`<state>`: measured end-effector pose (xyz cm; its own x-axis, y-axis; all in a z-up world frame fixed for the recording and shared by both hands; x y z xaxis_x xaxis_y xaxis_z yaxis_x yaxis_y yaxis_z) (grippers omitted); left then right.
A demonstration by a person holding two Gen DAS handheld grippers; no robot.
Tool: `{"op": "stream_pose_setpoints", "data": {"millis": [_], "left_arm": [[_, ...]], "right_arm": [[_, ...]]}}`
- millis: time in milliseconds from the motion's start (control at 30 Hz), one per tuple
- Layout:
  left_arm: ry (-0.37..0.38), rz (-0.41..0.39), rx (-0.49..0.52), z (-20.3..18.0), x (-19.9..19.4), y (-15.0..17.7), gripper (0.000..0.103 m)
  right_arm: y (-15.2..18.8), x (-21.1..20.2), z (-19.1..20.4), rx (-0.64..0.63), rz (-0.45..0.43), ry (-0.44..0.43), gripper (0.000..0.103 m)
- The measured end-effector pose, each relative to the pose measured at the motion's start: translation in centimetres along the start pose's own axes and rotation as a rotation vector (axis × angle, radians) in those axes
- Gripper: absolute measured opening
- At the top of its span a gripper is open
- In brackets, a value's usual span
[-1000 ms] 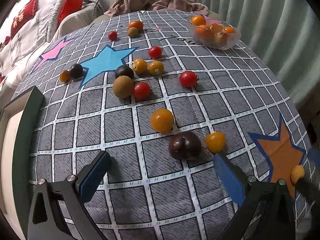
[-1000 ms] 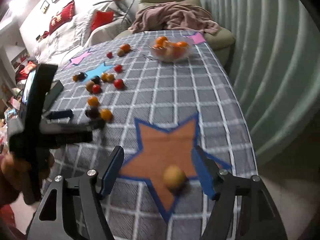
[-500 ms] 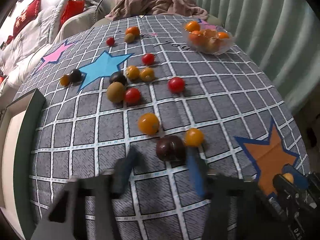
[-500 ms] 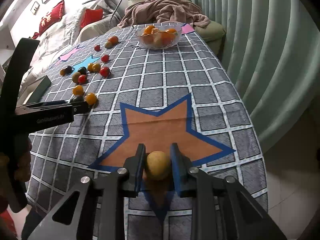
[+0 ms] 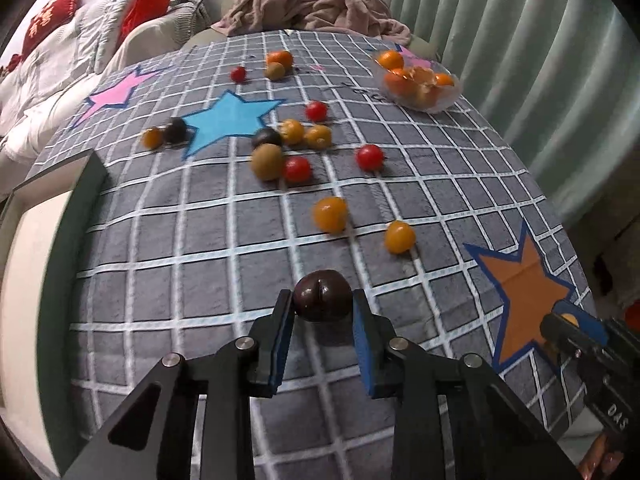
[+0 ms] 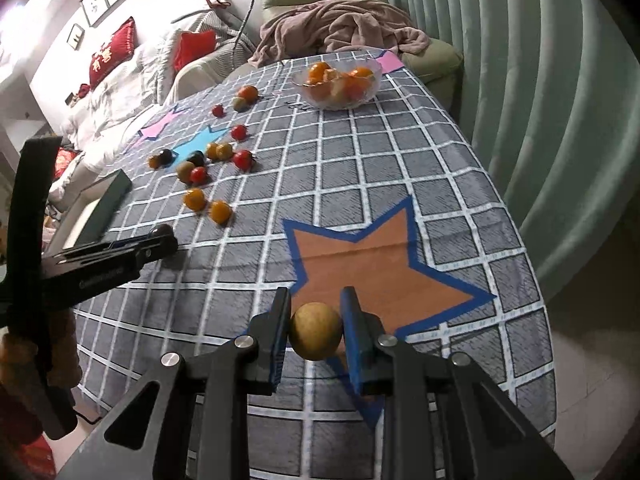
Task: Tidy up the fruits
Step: 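Carry both fruits over the white tray and open both tools to drop them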
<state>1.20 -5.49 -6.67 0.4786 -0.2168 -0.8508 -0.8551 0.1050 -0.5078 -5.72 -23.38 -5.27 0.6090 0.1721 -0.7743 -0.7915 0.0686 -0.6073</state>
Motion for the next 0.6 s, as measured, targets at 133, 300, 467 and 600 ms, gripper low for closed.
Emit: {"op": "stream_pose_setpoints", "data": {"millis": [133,300,467,600], "left_arm": [[-0.002,-0.021,-0.022,1.9,-1.8,-0.2,0.030],[-0.006,-0.051,-0.071,5.5,-4.3,-0.6,0.030],[-0.035,-0.094,-0.110,9.5,-6.7,-1.3,0.030],[-0.077,-0.121,-0.149,13.5,-8.4,-1.7,0.030]], "right_arm": [[-0.7,-0.3,1.6,-0.019,0.002,-0.018,0.028],[-2.2,-0.8,4.6,-0.057,-0.004,-0.054,0.028],[-4.6,-1.0,8.8,-0.108,-0.010,-0.118,0.028],[-6.6,-0.7,13.2,-0.159,-0.010,-0.170,0.028]]}}
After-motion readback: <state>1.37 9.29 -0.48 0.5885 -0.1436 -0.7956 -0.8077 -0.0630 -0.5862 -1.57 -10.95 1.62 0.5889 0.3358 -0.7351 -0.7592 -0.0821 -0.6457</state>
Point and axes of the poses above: each gripper's, at about its wrist camera, not at the fingertips, and x roughly the way its jaws point, z to its left, y to its underside, the point moved 5 cm from there along x, roughly the way its jaws point, and after that the axes turned 3 degrees about -x, right-handed, at the moved point
